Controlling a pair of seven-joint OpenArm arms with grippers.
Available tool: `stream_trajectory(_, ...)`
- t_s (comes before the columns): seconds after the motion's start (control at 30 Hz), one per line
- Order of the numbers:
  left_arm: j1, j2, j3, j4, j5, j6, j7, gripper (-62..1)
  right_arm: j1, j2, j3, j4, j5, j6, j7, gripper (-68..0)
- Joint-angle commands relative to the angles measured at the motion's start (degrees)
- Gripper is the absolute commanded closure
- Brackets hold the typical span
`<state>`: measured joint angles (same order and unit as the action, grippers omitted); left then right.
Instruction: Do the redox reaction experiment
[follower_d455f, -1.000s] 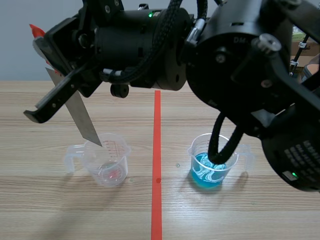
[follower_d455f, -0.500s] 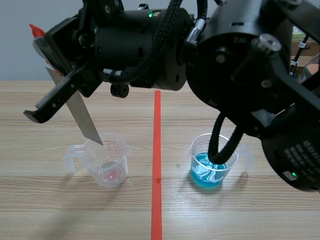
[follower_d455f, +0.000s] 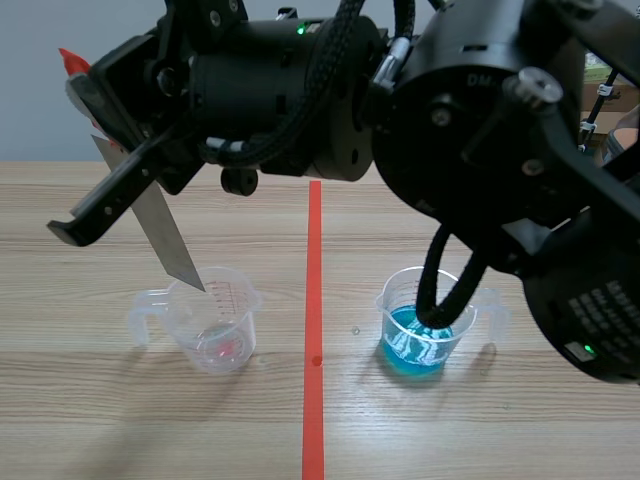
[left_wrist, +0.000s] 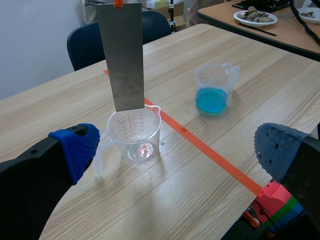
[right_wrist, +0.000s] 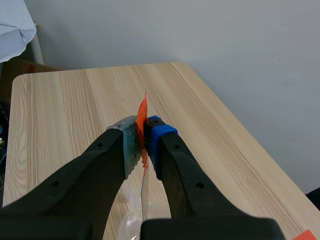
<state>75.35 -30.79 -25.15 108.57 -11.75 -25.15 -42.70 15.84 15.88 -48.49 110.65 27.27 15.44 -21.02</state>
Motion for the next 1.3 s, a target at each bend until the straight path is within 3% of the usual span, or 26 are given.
stream_trajectory(0.0, 0.1, 0.2, 0.3, 0.5, -0.4, 0.1, -0.9, -62.3, 0.8, -0.2, 0.2, 1.0, 0.3, -0.2, 0.8, -0.8)
stream_trajectory(0.73, 0.1, 0.2, 0.3, 0.5, -0.4, 0.1, -0.9, -62.3, 0.8, 0.3, 0.2, 1.0, 0.4, -0.2, 0.8, -0.8)
stream_trajectory(1.27, 0.1, 0.2, 0.3, 0.5, -0.4, 0.1, -0.9, -62.3, -3.6, 8.7, 5.3, 7.7, 1.9, 0.1, 4.1, -0.8)
